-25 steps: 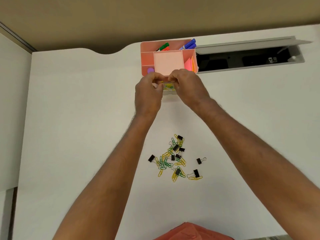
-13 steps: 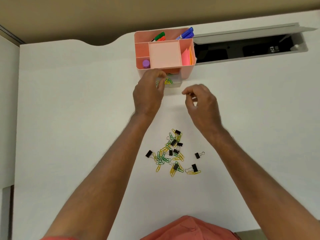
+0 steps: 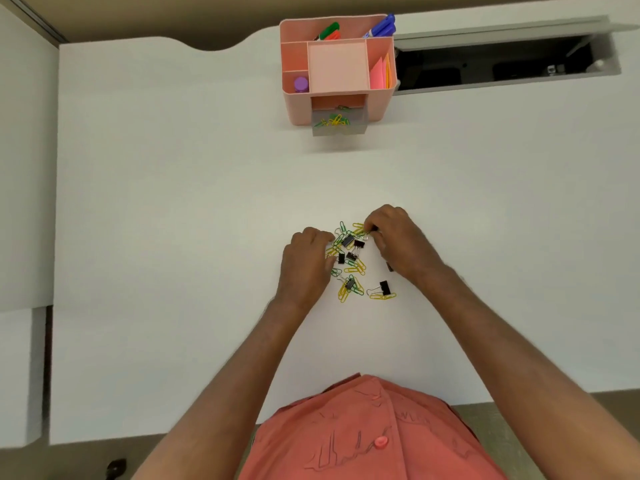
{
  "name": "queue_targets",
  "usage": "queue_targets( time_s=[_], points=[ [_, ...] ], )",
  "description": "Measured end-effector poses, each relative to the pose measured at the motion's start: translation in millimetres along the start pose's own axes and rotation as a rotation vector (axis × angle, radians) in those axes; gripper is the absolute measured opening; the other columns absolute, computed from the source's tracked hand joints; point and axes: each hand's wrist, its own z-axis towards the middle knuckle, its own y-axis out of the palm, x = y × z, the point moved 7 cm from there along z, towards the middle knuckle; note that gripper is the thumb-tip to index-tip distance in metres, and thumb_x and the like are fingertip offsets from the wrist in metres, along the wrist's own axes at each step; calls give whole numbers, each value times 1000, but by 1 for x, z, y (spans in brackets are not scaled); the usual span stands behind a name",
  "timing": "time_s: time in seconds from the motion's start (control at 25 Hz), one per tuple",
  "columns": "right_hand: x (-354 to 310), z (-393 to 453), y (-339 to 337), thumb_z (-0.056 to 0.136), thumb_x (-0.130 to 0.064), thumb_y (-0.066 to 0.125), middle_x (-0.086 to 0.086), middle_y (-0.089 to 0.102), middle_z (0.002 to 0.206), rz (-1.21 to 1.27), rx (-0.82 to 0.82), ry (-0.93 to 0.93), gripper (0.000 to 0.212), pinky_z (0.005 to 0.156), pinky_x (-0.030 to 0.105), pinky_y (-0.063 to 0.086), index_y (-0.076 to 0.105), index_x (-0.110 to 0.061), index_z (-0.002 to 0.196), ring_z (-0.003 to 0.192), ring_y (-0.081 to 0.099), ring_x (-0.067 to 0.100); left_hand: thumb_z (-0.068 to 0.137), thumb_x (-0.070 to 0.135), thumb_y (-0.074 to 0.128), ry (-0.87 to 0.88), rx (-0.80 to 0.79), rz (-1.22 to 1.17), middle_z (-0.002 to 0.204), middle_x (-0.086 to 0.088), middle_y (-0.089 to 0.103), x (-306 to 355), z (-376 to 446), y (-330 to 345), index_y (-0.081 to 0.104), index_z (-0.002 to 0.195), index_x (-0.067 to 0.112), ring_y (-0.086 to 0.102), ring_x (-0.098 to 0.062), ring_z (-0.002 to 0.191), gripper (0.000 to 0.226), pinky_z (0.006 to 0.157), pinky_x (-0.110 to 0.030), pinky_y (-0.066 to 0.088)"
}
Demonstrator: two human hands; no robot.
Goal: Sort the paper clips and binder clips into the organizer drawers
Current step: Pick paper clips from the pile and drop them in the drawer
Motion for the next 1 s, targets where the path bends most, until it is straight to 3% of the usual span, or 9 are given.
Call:
queue_targets(
  time_s=[0.2, 0.4, 0.48, 0.64, 0.84, 1.0],
  points=[
    [17, -20, -10, 97, -1, 50, -1, 59, 106, 82, 58, 83, 21, 80, 33, 48, 62, -17, 107, 99, 55, 19, 91, 21, 69, 16, -41, 96, 119, -5, 59, 5, 2, 4, 59, 126, 16, 54, -27, 107, 37, 87, -40, 48],
    [29, -37, -8, 94, -10, 60, -3, 57, 113, 80, 118, 185, 23, 82, 35, 51, 61, -21, 114, 109, 54, 19, 94, 8, 55, -17, -45, 100, 104, -3, 65, 7, 2, 6, 64, 111, 15, 58, -26, 96, 21, 79, -38, 48],
    [17, -33, -5, 94, -15, 62, -3, 56, 123, 44, 131, 145, 32, 85, 37, 52, 60, -22, 125, 118, 51, 20, 93, 6, 52, -26, -57, 99, 101, -4, 66, 7, 2, 7, 66, 107, 15, 58, -26, 93, 22, 76, -37, 47],
    [-9, -17, 11, 94, -6, 58, 3, 56, 133, -133, 36, 7, 50, 92, 39, 50, 56, -19, 142, 119, 48, 26, 89, 9, 55, -29, -107, 95, 98, -5, 64, 8, 4, 8, 65, 99, 14, 57, -27, 91, 15, 72, -35, 44],
    [-8, -8, 7, 100, -16, 59, 3, 62, 116, -108, 87, 16, 22, 81, 41, 51, 68, -15, 120, 109, 53, 24, 88, 11, 61, -97, -87, -97, 93, 0, 65, 0, 5, 3, 68, 89, 15, 61, -21, 87, 8, 73, -36, 51],
    [-6, -5, 6, 99, -17, 59, 2, 60, 108, -142, 64, 35, 13, 75, 39, 50, 65, -14, 111, 103, 52, 22, 90, 19, 70, -219, -27, -338, 83, 8, 69, -14, 5, -4, 72, 90, 18, 64, -13, 78, 2, 68, -27, 51]
  ],
)
